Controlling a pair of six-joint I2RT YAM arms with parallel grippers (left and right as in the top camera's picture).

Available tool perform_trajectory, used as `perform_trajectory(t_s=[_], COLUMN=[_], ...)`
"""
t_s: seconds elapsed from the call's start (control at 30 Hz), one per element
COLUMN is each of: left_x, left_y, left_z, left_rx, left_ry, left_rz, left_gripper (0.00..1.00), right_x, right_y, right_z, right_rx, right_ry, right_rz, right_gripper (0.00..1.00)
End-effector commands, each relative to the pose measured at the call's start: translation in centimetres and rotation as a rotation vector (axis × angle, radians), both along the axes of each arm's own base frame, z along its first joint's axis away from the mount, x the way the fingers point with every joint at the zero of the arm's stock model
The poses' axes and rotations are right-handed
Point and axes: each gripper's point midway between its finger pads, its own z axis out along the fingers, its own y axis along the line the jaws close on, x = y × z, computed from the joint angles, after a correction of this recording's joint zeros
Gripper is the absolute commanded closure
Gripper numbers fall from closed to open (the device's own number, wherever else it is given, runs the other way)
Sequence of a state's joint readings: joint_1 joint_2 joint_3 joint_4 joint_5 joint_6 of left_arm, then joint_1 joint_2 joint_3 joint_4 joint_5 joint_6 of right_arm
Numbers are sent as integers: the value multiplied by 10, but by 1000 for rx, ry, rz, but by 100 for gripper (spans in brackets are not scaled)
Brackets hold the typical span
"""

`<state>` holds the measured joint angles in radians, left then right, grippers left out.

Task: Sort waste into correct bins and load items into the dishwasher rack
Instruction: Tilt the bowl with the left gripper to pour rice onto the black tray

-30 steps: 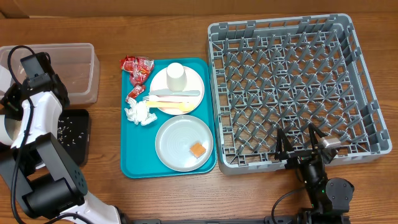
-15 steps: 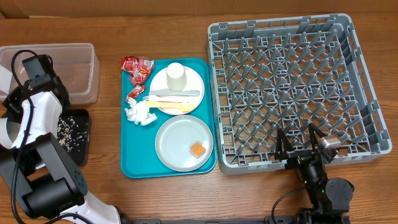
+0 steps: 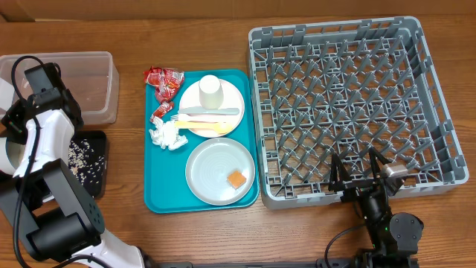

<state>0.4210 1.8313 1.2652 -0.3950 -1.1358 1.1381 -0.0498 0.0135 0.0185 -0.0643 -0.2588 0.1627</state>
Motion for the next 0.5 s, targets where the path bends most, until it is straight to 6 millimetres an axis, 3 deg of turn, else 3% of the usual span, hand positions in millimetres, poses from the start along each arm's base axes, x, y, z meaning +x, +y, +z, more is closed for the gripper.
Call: perform_trajectory(t_s=[0.0,0.47], left_x=[4,6], left_y=[-4,-8], left_z=[1,-7], left_rx=[-17,-60], left_ry=[45,62], left_rz=[-31,-57], left_gripper=[96,96], right_x=[0,0], right_y=[2,2], right_z=[-1,-1], right_rx=[-4,-4], right_ry=[-8,-8], right_rz=[10,10], right_gripper=[0,0])
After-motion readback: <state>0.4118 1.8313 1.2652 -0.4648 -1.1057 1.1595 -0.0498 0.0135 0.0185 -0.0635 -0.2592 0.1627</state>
